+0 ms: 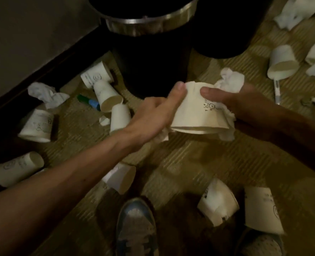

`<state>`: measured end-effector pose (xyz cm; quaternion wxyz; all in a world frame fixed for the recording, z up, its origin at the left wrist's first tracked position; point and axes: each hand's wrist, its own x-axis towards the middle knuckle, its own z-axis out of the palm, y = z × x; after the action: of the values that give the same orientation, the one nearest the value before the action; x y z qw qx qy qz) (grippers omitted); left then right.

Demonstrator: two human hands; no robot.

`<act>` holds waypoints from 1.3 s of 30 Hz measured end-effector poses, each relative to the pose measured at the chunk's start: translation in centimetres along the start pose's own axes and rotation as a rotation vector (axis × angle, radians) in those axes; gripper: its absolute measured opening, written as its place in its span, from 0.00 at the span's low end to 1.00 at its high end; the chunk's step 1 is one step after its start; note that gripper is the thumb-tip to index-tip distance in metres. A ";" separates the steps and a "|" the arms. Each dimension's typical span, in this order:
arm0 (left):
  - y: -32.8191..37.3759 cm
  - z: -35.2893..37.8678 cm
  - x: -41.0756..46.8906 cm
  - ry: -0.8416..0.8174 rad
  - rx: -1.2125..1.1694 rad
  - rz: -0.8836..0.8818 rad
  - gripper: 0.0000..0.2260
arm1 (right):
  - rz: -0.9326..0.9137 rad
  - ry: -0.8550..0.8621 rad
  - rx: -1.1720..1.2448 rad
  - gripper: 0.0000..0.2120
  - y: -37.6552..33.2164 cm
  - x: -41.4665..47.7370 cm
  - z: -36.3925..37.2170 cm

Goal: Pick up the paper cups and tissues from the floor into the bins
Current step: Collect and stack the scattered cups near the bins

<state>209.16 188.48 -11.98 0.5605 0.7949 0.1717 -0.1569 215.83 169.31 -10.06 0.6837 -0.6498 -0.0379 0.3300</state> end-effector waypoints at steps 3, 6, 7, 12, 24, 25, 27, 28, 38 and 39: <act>4.6 -1.1 0.1 0.052 -0.138 0.096 0.29 | -0.138 0.026 -0.053 0.07 -4.2 1.5 1.1; 10.3 -4.4 1.4 0.269 -0.101 0.309 0.29 | -0.318 0.158 -0.246 0.12 -10.1 4.4 2.5; 12.1 -5.7 1.8 0.333 -0.087 0.379 0.27 | -0.366 0.137 -0.250 0.16 -12.1 5.2 3.2; 17.2 -11.2 5.2 0.446 -0.016 0.483 0.18 | -0.434 0.184 -0.283 0.23 -18.7 9.3 5.2; 15.3 -15.1 15.8 0.369 0.455 0.256 0.17 | -0.444 0.268 -1.015 0.13 -16.4 16.8 4.5; 15.0 -15.0 16.1 0.326 0.501 0.229 0.18 | -0.429 0.265 -1.077 0.13 -16.2 17.1 4.3; 14.6 -15.0 16.4 0.244 0.564 0.188 0.21 | -0.414 0.242 -1.197 0.13 -16.0 17.4 4.0; 14.5 -15.1 16.4 0.219 0.596 0.182 0.22 | -0.406 0.223 -1.231 0.12 -16.0 17.4 3.9; 14.1 -13.1 9.8 0.387 0.610 0.615 0.12 | -0.639 0.191 -1.096 0.09 -13.2 10.1 1.8; 13.9 -11.8 8.7 0.403 0.575 0.693 0.13 | -0.621 0.181 -1.091 0.08 -12.7 8.8 1.2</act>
<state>223.83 196.17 -0.40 0.2931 0.9423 -0.0482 0.1546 227.23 175.52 -1.57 0.3186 -0.8888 -0.3294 -0.0068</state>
